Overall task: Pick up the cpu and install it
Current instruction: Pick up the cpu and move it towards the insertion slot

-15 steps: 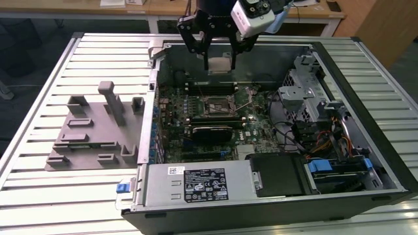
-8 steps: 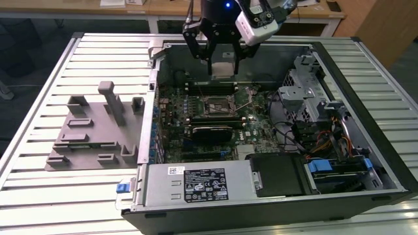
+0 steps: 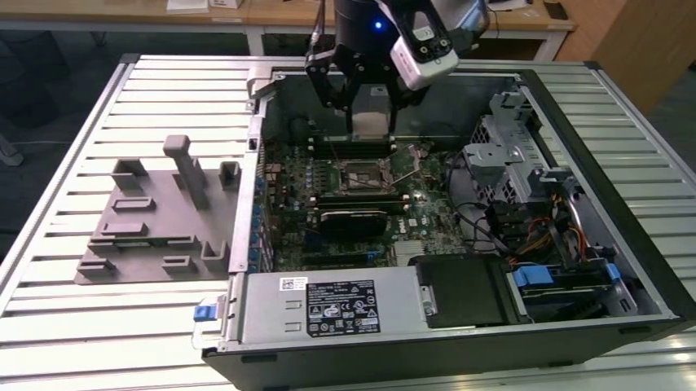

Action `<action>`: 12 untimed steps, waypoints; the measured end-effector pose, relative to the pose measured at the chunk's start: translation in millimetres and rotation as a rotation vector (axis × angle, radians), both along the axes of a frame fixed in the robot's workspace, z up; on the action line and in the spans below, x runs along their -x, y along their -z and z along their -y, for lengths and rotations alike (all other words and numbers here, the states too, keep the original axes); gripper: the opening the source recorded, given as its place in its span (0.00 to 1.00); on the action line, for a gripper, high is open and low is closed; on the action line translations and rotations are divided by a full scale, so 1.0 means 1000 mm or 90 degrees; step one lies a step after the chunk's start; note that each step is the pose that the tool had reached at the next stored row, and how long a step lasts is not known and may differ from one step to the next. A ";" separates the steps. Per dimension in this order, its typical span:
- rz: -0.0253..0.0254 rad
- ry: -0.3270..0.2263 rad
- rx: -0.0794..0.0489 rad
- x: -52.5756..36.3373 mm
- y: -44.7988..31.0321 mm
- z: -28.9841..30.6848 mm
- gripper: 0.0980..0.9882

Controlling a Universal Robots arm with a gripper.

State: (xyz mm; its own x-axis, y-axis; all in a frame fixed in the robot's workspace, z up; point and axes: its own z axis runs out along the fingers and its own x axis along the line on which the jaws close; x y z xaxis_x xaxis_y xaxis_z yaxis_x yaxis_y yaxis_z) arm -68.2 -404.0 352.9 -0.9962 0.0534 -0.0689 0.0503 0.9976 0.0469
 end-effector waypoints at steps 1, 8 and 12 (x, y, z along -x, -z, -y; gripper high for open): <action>-0.0001 0.000 0.000 0.0000 0.0018 -0.0001 0.50; -0.0002 0.000 0.000 0.0000 0.0146 -0.0005 0.50; -0.0002 0.000 0.000 0.0000 0.0214 -0.0006 0.50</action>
